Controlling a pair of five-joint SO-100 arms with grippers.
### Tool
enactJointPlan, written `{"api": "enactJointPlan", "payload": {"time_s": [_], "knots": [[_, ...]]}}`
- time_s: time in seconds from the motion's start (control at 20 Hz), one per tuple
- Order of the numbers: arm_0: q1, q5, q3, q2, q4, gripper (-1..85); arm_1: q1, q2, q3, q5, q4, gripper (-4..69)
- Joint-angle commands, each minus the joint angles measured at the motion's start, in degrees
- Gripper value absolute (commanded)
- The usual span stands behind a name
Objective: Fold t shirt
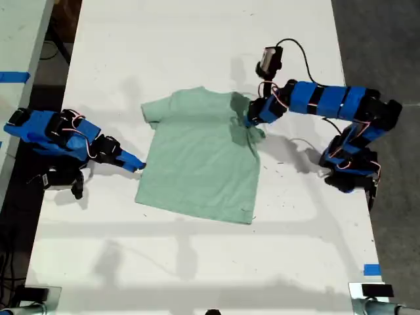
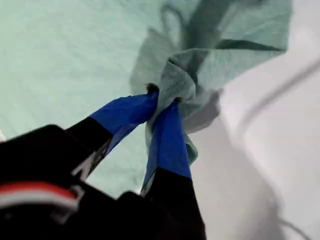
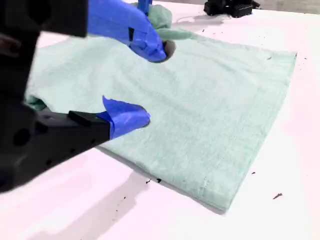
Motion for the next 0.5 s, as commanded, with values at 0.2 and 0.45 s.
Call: {"api": "enactJointPlan", "payload": {"time_s": [0.2,0.45], "knots": [[0.35,0.35,-0.09,0.35,0.00,17.7,-14.41,-18.90,-23.20,0.09,-3.52,-1.5],[0.35,0.35,-0.09,0.35,0.00,17.7,-13.71,-26.46,-36.12,1.41,10.72,24.2]]}}
